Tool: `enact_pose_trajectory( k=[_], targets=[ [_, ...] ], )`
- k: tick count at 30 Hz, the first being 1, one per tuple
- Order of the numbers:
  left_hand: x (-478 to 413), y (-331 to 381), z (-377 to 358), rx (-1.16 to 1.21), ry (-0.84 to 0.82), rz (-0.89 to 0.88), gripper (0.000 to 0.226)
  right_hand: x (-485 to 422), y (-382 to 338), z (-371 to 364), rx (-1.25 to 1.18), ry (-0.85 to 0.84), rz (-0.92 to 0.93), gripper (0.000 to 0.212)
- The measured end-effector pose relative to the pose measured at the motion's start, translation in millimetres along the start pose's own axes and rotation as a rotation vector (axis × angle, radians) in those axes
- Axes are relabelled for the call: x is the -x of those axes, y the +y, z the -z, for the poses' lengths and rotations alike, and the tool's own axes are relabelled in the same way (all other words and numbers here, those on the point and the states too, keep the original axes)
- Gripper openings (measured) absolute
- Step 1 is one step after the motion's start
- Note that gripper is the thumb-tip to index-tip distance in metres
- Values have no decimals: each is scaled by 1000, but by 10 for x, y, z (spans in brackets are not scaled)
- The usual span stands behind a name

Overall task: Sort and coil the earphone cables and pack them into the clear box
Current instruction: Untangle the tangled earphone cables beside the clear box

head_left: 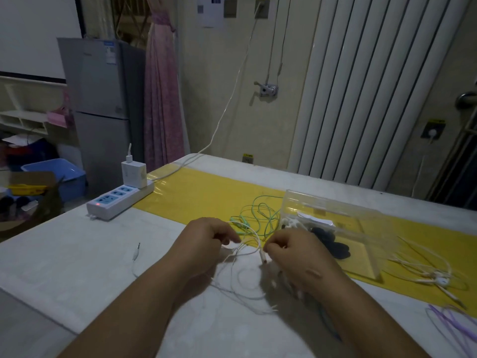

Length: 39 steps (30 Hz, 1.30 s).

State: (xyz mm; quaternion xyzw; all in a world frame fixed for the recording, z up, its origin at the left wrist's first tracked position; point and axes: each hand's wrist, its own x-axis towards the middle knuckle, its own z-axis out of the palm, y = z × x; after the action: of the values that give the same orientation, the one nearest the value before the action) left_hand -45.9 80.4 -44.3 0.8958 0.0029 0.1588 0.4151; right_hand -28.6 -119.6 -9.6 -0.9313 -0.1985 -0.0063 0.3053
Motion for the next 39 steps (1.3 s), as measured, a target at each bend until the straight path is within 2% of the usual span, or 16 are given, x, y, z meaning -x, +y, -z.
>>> enact_pose_trajectory(
  k=[4,6,9,13,18,20,24,27,29,31,33,35,37,39],
  targets=[
    [20,48,34,-80,-9,59,26,-106,42,-150,262,25,-73,24],
    [36,107,-9,-166,-13,-33,24,-160,43,-266,380,34,-70,31],
    [44,111,-90,-326,-9,-175,19,-218,49,-326,438,59,-78,23],
    [20,55,-155,-515,-19,-213,29,-186,80,-260,198,79,-70,18],
    [15,7,-162,-536,65,-237,24,-68,59,-151,-260,231,35,23],
    [8,22,-156,-340,139,-245,16,-48,34,-114,-408,308,31,20],
    [42,132,5,314,344,-144,18,-52,-6,-65,-692,432,-16,15],
    [61,169,134,688,458,-22,22,-57,12,-10,-635,613,-75,14],
    [51,175,180,918,448,59,27,-70,30,31,-647,690,-110,12],
    [46,176,207,985,455,112,26,-84,55,47,-657,736,-141,12],
    [31,156,210,954,507,147,23,-80,47,60,-704,810,-162,13],
    [19,151,192,915,557,166,22,-61,41,74,-878,862,-141,11],
    [27,173,170,912,581,161,24,-53,35,86,-1038,855,-79,6],
    [34,177,180,912,627,191,24,-47,33,98,-1002,846,-42,6]
  ],
)
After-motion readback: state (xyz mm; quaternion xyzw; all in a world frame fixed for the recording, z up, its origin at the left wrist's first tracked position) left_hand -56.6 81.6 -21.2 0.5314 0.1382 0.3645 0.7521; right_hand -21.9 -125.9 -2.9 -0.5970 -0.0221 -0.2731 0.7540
